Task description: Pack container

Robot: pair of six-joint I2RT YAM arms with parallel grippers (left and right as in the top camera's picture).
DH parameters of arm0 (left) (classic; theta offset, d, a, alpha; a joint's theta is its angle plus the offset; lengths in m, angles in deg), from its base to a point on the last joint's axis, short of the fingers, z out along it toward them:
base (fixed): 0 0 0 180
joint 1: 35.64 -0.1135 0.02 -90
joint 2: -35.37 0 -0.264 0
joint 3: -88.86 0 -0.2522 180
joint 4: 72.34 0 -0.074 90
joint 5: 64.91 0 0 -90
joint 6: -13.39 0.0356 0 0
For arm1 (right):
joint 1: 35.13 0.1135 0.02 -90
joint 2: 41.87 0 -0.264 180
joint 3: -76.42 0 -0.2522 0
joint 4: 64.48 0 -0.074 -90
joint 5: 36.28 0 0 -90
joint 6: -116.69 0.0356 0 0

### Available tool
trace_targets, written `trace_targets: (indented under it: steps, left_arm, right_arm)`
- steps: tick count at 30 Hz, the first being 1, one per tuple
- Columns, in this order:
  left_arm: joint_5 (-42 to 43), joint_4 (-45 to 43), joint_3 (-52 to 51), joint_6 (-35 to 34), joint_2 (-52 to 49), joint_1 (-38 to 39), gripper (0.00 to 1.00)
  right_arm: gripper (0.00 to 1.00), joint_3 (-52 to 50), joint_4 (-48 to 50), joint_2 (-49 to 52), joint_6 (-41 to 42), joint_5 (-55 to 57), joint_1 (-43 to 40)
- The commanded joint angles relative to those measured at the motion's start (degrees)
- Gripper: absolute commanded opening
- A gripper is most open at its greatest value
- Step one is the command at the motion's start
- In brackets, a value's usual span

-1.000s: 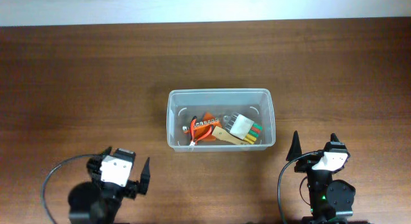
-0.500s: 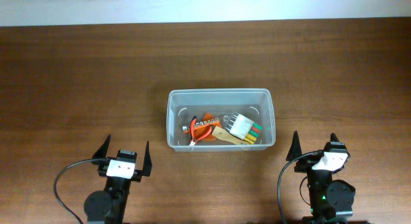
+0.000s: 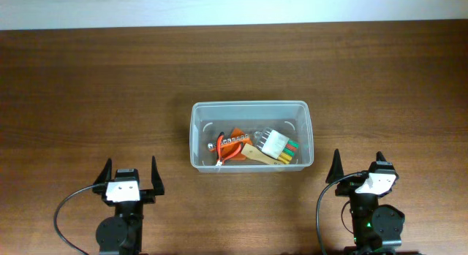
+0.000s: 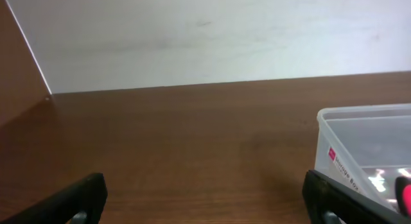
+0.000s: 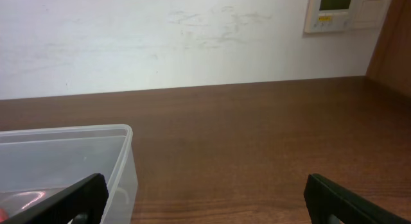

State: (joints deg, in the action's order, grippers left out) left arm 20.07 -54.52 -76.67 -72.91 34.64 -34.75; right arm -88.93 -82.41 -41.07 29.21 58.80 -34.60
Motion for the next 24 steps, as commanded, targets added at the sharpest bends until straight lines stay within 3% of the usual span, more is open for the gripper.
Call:
trace_targets:
  steps: [1,24]
  left_arm:
    - [-0.9,0.0,-0.2,-3.7,0.5,0.2,0.99]
    - [-0.8,0.0,-0.2,-3.7,0.4,0.2,0.99]
  right_arm:
    - [0.99,-0.6,0.0,-0.5,-0.6,-0.1,0.3]
    - [0.99,-0.6,0.0,-0.5,-0.6,-0.1,0.3]
